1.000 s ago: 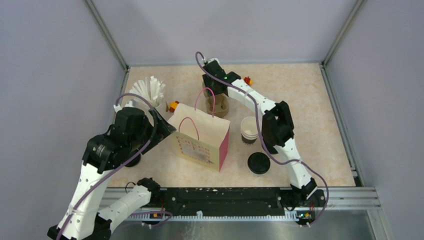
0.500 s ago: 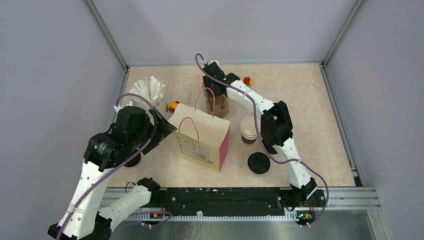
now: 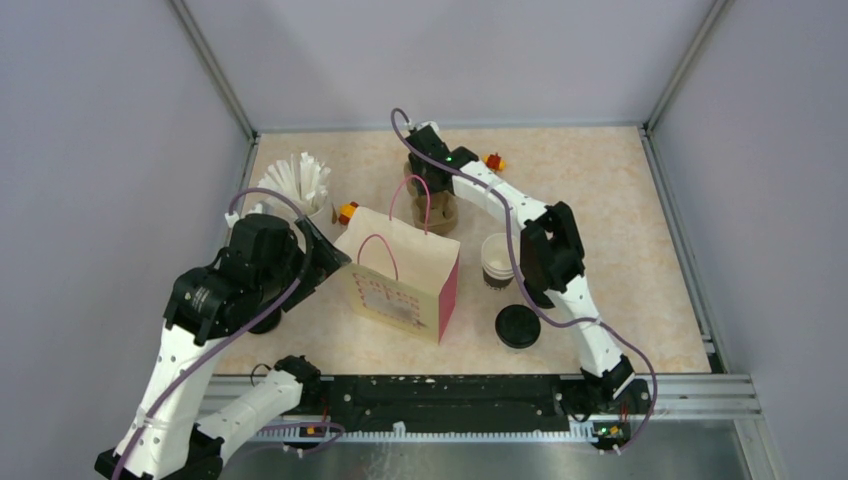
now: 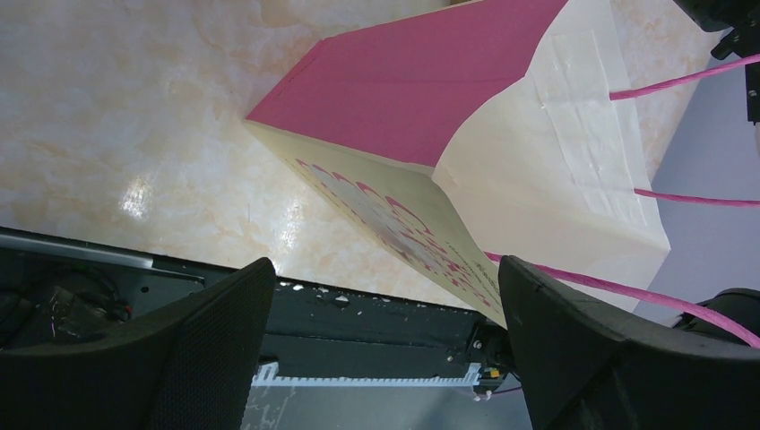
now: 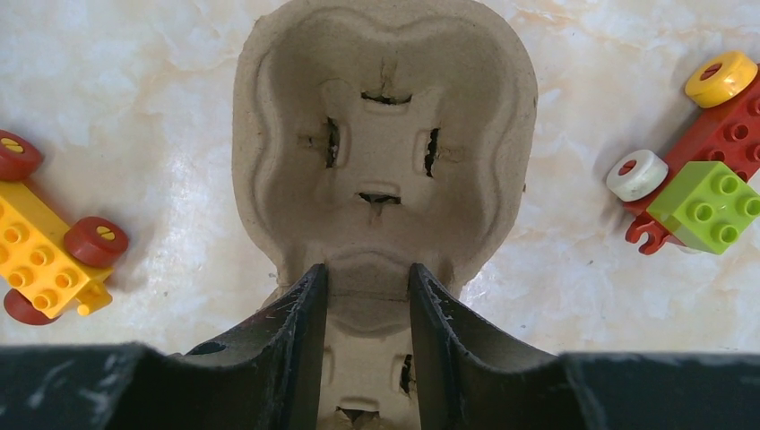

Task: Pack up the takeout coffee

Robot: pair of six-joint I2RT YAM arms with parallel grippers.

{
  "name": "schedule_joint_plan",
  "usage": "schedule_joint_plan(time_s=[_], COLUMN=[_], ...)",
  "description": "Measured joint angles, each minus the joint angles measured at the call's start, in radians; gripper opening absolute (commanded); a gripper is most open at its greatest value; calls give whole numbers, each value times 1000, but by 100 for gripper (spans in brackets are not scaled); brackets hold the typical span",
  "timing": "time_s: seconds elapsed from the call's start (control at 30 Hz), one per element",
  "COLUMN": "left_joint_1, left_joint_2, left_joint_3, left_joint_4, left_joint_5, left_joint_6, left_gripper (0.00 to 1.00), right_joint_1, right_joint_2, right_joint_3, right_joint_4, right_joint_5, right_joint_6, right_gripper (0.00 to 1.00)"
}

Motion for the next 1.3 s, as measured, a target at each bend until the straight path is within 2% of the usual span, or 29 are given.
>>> schedule_joint_plan(time_s=[0.47, 0.73, 1.3], left_joint_1=[0, 0, 0], left_joint_2=[12, 6, -9], left_joint_3=[0, 15, 24], left_joint_4=[-5, -78, -86], left_joint_5=[-12, -69, -64], left_joint_6=[-8, -18, -9], left_gripper=[99, 99, 99], right_joint_1=[-2, -11, -24], right_joint_2=[-8, -23, -31], right_joint_3=[-14, -26, -24], right_joint_4=[21, 19, 14], right_joint_5=[-32, -62, -63], right_joint_6=[-16, -27, -98], right_gripper=[25, 25, 25])
